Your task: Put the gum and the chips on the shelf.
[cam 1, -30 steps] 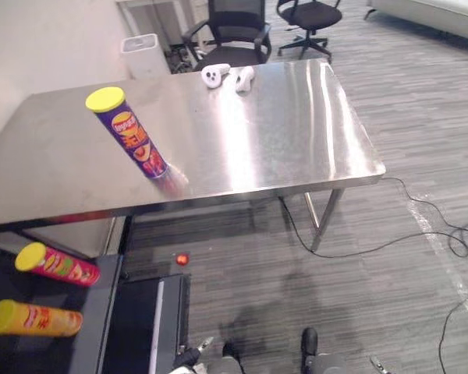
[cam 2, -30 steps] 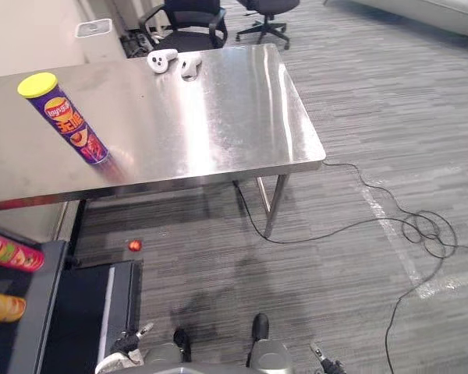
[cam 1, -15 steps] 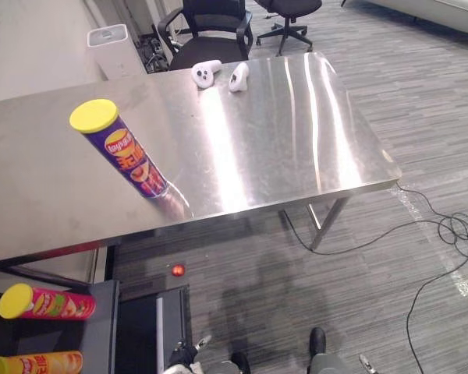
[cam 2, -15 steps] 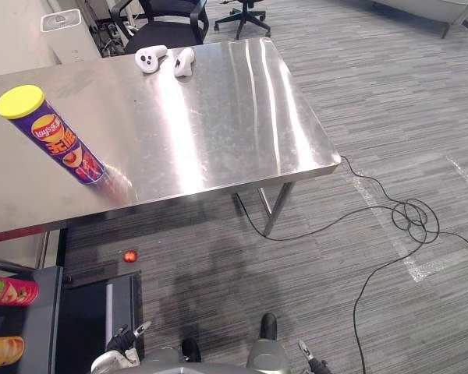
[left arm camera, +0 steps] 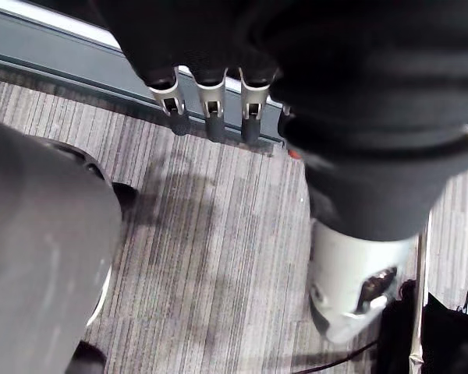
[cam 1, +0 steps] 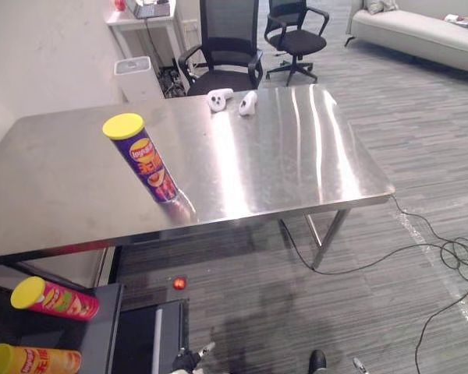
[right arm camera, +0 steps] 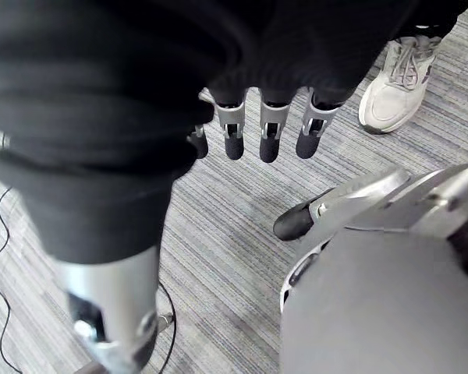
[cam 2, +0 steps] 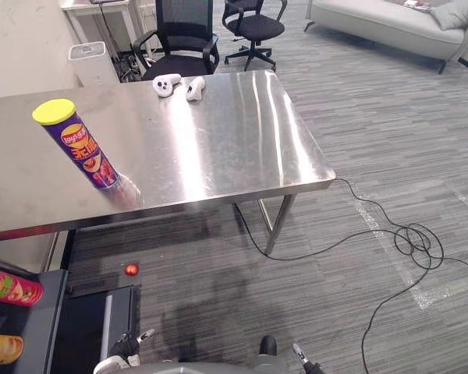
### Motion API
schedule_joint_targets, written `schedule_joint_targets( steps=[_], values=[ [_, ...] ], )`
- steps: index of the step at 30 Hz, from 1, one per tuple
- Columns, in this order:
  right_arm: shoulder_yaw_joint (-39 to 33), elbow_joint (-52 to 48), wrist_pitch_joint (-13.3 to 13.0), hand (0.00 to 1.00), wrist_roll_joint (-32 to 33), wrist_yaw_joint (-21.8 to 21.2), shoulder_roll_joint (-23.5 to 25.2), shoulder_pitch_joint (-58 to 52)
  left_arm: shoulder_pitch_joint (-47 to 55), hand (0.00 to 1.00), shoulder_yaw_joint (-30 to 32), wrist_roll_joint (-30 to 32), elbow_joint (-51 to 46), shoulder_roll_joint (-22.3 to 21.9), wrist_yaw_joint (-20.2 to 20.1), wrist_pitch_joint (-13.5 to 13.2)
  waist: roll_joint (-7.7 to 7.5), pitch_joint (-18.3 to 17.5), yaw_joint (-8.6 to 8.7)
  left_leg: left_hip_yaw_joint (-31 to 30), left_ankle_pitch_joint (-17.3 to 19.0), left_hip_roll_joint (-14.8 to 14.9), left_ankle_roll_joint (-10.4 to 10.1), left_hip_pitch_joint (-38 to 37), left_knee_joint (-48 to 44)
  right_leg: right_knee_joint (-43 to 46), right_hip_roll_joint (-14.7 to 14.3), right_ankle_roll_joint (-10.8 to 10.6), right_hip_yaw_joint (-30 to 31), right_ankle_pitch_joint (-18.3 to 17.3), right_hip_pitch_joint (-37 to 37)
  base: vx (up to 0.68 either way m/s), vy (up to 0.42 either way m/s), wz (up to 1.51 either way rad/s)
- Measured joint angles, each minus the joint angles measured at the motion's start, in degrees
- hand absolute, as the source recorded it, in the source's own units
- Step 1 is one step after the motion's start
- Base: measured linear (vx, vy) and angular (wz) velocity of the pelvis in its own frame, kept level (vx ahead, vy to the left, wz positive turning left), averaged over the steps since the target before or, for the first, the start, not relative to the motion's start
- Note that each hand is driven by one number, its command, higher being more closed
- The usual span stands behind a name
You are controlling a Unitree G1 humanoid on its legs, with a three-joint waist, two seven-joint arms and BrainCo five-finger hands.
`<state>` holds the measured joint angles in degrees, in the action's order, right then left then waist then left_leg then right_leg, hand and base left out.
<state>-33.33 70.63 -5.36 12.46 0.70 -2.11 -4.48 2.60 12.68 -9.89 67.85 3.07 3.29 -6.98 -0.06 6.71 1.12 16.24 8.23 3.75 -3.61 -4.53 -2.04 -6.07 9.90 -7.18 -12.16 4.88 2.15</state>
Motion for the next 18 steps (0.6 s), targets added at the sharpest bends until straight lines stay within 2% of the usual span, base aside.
schedule_joint_targets(
  steps=[6,12,16,18],
  values=[
    [0.0,0.0,0.0,0.00,0.0,0.0,0.0,-0.4,0.0,0.00,0.0,0.0,0.4,0.2,-0.6,0.0,-0.27,-0.3,0.02,-0.8,-0.3,0.0,-0.1,-0.4,0.2,0.0,-0.1,0.0,-0.5,0.0,0.3,-0.01,-0.018,0.04],
    [0.0,0.2,0.0,0.00,0.1,-0.1,0.1,-0.4,0.0,0.00,0.1,0.0,0.6,0.8,-1.2,0.0,-1.19,-0.9,0.05,-1.4,-0.5,-0.2,0.0,-0.7,0.9,-0.1,0.0,0.0,-1.6,0.0,0.6,0.00,0.000,0.05],
    [-0.9,0.3,-0.1,0.00,5.1,-0.4,0.2,-0.2,0.0,0.00,0.5,0.0,0.9,0.9,-1.2,0.0,-1.34,-1.0,0.11,-2.5,-0.6,-0.4,0.0,-0.7,1.0,-0.1,0.2,0.0,-3.1,0.0,1.3,-0.01,-0.005,0.14],
    [-3.8,0.3,-0.2,0.00,8.2,-0.4,0.0,0.1,0.0,0.00,1.6,0.0,0.9,0.8,-1.2,0.0,-1.35,-1.0,0.01,-2.9,-0.7,-0.5,0.2,-0.5,1.2,-0.1,0.3,0.0,-3.6,0.0,1.3,-0.02,-0.009,0.11]
  ],
)
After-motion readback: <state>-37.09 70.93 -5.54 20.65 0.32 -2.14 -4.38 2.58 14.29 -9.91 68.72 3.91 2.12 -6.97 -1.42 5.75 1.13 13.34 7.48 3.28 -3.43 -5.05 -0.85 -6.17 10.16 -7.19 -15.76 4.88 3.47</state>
